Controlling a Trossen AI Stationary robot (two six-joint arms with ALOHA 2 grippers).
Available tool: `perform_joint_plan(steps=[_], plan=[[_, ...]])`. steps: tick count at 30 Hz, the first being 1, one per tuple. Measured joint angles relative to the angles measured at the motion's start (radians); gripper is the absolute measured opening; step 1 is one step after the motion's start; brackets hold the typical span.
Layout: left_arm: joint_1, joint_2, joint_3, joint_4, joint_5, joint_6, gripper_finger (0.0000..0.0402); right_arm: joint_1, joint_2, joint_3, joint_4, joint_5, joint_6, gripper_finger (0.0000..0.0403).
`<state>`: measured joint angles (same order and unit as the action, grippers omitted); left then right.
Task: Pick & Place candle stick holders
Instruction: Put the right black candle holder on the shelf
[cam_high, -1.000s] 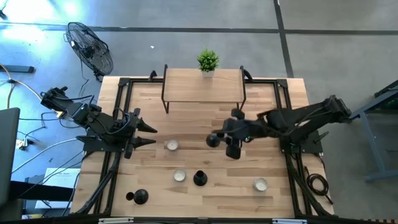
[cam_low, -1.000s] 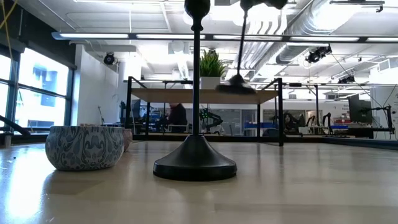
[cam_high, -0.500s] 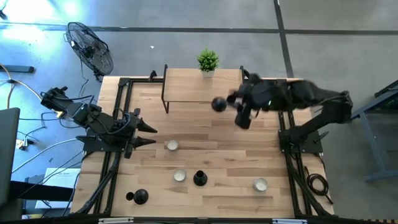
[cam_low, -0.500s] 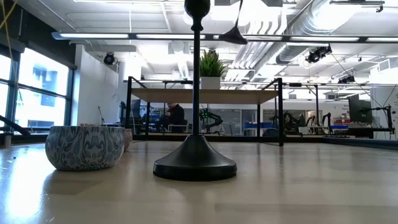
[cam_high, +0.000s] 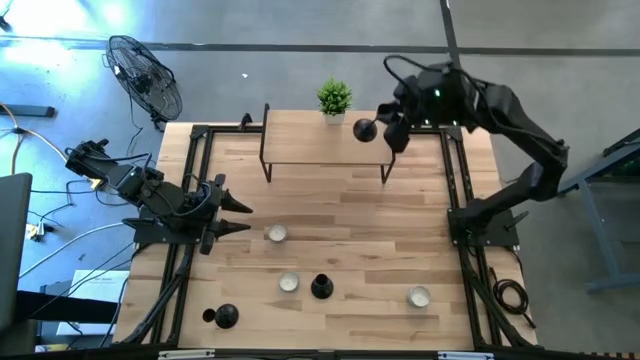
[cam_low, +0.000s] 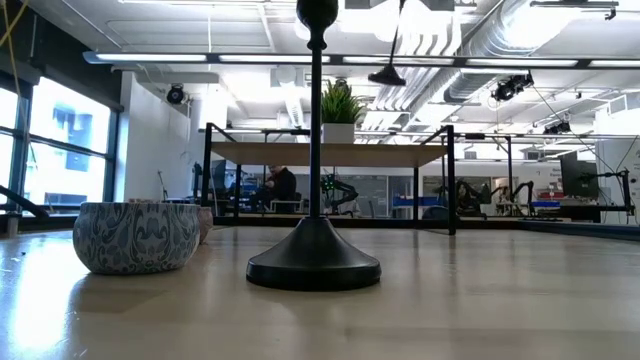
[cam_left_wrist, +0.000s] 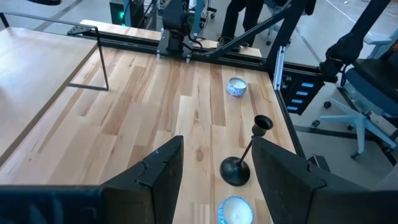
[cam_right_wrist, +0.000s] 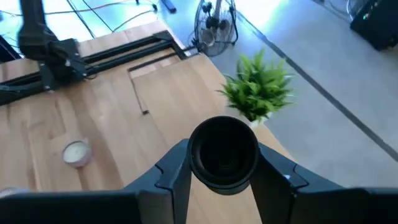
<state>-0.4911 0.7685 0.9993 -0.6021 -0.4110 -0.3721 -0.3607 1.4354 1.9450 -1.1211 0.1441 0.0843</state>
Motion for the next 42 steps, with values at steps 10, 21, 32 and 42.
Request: perform_joint_plan(steps=[10, 21, 32, 42], plan=[[0.0, 0.0, 0.0, 0.0, 0.0, 0.0, 0.0188, -0.191, 0.127, -0.002, 0.024, -0.1, -0.062, 0.0124], [0.0, 0.0, 0.0, -0.002, -0.002, -0.004, 0.0188, -0.257, 0.211, -0.002, 0.049, -0.137, -0.085, 0.0124], [0.0, 0.0, 0.0, -0.008, -0.002, -0.004, 0.0188, -0.299, 0.229, -0.001, 0.076, -0.178, -0.086, 0.0124], [0.0, 0.0, 0.0, -0.009, -0.002, -0.022, 0.0188, -0.306, 0.279, -0.005, 0.087, -0.188, -0.085, 0.0124]])
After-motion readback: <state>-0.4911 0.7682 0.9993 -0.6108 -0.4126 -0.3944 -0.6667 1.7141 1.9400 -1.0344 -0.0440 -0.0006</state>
